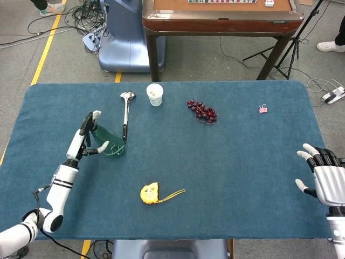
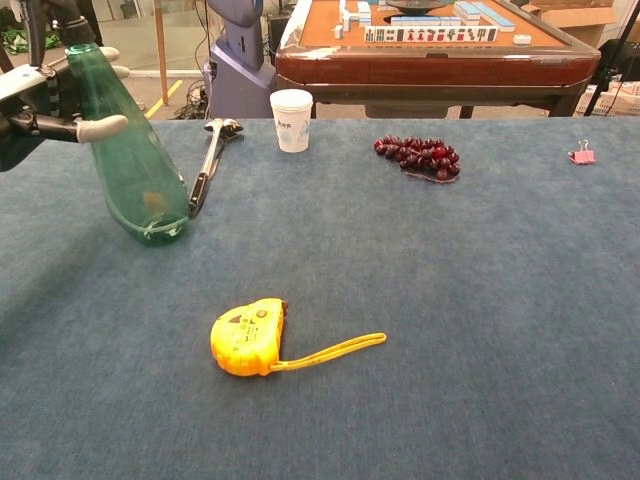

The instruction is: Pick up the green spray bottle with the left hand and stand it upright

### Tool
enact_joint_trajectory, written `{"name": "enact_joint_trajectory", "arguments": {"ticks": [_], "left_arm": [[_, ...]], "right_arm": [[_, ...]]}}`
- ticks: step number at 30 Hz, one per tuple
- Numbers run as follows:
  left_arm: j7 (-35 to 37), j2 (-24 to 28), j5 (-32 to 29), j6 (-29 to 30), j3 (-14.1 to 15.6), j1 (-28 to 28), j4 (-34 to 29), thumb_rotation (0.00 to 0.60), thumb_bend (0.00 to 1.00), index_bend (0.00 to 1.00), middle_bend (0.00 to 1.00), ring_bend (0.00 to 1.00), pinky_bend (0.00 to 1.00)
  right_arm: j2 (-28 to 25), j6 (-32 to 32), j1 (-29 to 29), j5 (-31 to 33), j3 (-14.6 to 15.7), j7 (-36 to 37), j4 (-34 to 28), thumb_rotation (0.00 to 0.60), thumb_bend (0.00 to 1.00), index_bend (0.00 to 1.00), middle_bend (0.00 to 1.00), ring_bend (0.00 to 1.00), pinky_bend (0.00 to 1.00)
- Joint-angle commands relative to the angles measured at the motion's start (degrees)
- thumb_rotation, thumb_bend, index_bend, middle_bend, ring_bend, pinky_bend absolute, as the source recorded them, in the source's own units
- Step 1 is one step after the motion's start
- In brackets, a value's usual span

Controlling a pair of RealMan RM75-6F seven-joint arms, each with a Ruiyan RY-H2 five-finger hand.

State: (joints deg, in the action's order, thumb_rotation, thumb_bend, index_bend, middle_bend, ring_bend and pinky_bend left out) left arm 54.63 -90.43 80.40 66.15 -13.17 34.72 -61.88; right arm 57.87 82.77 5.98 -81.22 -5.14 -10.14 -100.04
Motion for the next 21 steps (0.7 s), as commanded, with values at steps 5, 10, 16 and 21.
{"name": "enact_joint_trajectory", "arguments": {"ticks": [5, 10, 16, 21], "left_arm": [[-0.52, 1.92, 0.86, 0.17, 0.77, -0.50, -2.18, 0.553, 0.32, 0.00, 0.00, 0.00, 0.00], [-0.78, 3.45, 1.22, -0.15, 1.23, -0.71, -3.93, 0.515, 0.32, 0.00, 0.00, 0.00, 0.00], [-2.70, 4.93, 1.30, -0.75, 1.81, -0.92, -5.02, 0.498, 0.32, 0.00, 0.00, 0.00, 0.00], [-4.65, 6.80, 1.33, -1.43, 2.40, -1.19, -6.40, 0.491, 0.32, 0.00, 0.00, 0.00, 0.00]], "right_arm": [[-0.05, 0.22, -0.08, -0.19, -0.01, 0.06, -0.12, 0.600, 0.17, 0.25, 0.16, 0.11, 0.14], [0.03, 0.19, -0.06, -0.33, 0.01, 0.21, -0.01, 0.600, 0.17, 0.25, 0.16, 0.11, 0.14], [-0.04, 0.30, -0.13, -0.47, 0.02, 0.41, -0.07, 0.600, 0.17, 0.25, 0.16, 0.11, 0.14], [-0.15, 0.18, -0.05, -0.54, 0.01, 0.44, -0.10, 0.600, 0.17, 0.25, 0.16, 0.11, 0.14]]}}
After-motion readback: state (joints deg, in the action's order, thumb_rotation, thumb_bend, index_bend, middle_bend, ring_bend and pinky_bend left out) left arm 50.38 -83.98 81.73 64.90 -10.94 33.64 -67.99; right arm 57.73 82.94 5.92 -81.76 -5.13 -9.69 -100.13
